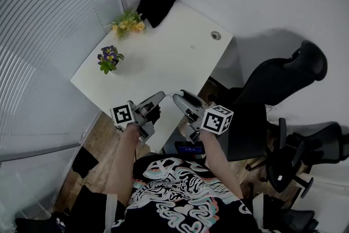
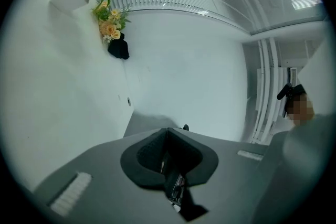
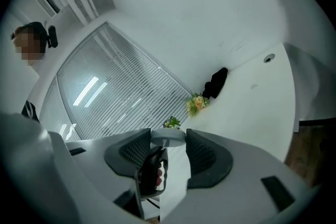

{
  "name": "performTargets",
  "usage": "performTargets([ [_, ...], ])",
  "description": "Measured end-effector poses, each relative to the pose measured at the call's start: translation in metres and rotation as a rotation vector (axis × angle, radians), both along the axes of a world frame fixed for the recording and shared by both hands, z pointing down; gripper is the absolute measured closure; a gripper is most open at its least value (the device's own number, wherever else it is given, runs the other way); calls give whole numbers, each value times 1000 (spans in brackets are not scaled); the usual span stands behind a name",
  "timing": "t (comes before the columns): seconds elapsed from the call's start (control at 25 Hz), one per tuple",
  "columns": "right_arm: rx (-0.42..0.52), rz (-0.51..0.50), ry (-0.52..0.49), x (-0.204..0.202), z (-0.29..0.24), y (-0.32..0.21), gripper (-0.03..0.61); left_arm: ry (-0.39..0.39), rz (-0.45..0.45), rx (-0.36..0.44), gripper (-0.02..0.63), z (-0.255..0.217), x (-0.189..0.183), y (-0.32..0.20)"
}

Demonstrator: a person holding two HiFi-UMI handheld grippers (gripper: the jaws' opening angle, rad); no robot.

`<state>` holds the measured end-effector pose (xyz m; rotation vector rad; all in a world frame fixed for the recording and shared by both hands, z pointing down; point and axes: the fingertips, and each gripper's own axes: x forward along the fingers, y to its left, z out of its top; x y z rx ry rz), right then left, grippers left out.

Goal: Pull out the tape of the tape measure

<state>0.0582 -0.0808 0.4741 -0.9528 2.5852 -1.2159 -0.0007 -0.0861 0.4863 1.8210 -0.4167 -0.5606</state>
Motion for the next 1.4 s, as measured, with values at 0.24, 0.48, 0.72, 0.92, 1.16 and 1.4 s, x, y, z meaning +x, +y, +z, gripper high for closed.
performTargets([
  [0.24,-2,12,29,6,2,-3,362,-47,-27,-16,611,7,-5,-1],
  [0.48,-32,22,56,7,11,-1,362,-185,-31,16,611,22,-7,-2],
  [0.72,-65,27,65,9,18,0,362,-220,-14,4,611,26,-5,2],
  [0.92,-83,26,68,8,23,5,362,-237,-18,-4,611,30,-8,6],
  [1.16,-97,44,91,7,27,3,362,-266,-47,-14,611,33,-26,5],
  [1.4,-91,60,99,5,22,-4,362,-278,-143,-23,611,30,-62,4],
])
